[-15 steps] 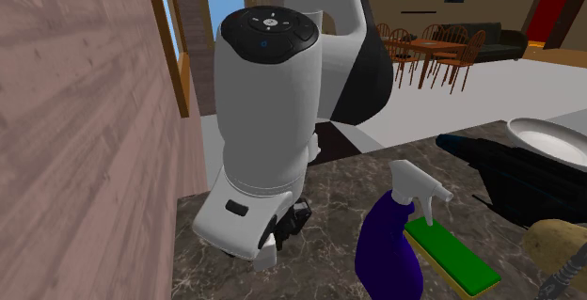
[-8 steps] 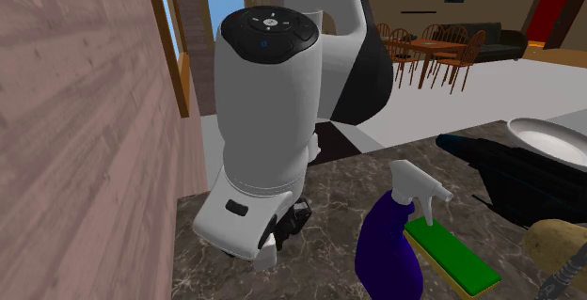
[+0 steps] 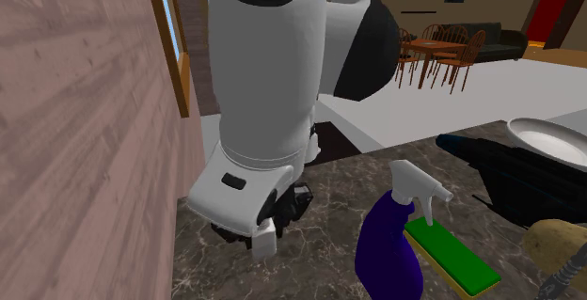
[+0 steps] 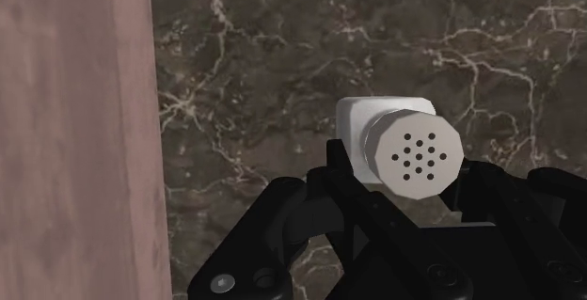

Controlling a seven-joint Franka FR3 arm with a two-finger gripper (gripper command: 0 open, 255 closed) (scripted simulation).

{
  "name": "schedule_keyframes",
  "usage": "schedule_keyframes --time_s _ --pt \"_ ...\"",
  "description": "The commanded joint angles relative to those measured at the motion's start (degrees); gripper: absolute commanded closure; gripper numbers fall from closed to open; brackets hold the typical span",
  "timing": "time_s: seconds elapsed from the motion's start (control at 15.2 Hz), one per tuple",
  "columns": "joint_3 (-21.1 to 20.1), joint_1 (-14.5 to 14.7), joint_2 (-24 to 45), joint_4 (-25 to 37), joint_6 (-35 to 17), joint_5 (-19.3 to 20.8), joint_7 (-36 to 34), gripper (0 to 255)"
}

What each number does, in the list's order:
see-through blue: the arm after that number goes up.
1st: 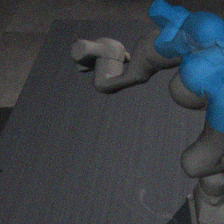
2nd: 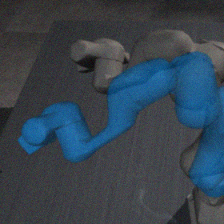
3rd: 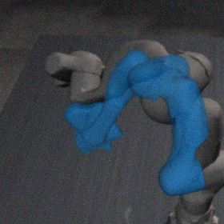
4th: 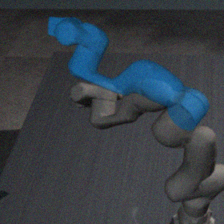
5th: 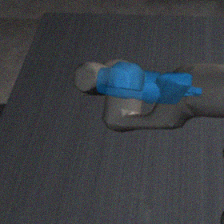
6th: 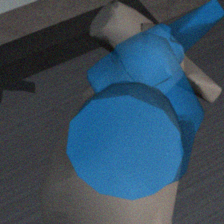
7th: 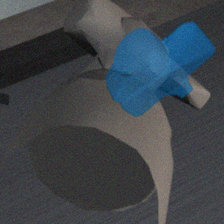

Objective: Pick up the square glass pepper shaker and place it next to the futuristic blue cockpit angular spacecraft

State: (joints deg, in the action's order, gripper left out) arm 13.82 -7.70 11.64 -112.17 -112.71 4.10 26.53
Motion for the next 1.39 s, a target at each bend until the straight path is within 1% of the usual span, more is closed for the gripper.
schedule_keyframes --time_s 0.0,0.66,1.32 --pt "0.1 0.0 -0.6 0.8 1.5 0.1 0.1 255" --pt "0.1 0.2 -3.3 5.3 8.6 0.6 0.4 255" --pt "0.1 0.3 -4.9 11.1 15.9 0.8 0.8 255"
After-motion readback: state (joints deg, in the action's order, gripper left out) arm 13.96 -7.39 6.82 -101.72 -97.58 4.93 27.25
